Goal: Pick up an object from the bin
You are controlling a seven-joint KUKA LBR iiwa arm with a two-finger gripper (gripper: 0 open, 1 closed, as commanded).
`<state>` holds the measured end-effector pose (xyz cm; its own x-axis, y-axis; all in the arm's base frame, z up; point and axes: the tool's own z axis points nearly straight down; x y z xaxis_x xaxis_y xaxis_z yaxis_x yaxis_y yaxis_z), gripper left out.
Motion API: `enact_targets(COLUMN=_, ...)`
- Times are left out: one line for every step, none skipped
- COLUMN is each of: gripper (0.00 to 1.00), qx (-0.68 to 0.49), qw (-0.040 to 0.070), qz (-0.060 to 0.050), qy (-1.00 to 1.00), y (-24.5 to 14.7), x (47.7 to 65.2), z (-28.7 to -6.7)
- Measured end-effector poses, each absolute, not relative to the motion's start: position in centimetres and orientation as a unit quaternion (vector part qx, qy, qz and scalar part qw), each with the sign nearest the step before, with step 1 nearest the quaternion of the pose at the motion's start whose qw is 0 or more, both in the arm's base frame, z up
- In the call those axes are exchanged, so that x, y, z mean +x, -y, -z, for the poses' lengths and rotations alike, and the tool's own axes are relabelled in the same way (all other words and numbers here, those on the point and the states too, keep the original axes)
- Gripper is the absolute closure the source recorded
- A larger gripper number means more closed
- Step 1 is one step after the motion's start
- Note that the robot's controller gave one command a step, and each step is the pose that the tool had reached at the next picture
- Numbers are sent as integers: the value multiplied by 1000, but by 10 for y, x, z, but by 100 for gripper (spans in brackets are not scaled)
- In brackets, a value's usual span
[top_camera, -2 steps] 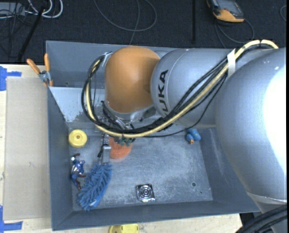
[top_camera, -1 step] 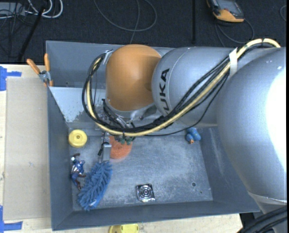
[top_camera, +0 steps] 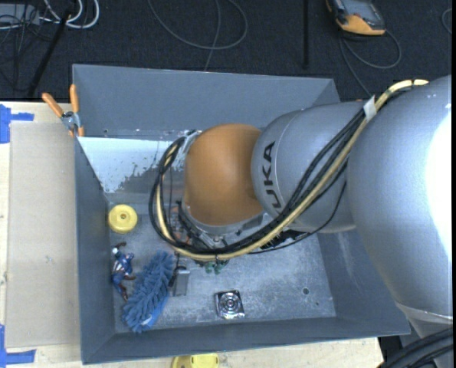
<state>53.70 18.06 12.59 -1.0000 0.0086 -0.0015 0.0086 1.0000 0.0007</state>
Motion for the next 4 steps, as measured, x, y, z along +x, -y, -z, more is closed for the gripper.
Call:
enact_targets(gripper=100, qx=-35, qw=1, qz=0, qy=-999, y=-210, x=586, z=-77)
enact_targets(gripper=100, qx=-34, qw=1, qz=0, qy=-999, y=-210, x=586, z=-77)
enact_targets(gripper=100, qx=-28, qw=-2, qz=1, qy=-1000, y=-217, x=585, z=-121)
enact_targets(gripper=0, qx=-40, qw=2, qz=-1, qy=-999, y=-203, x=591, z=-146)
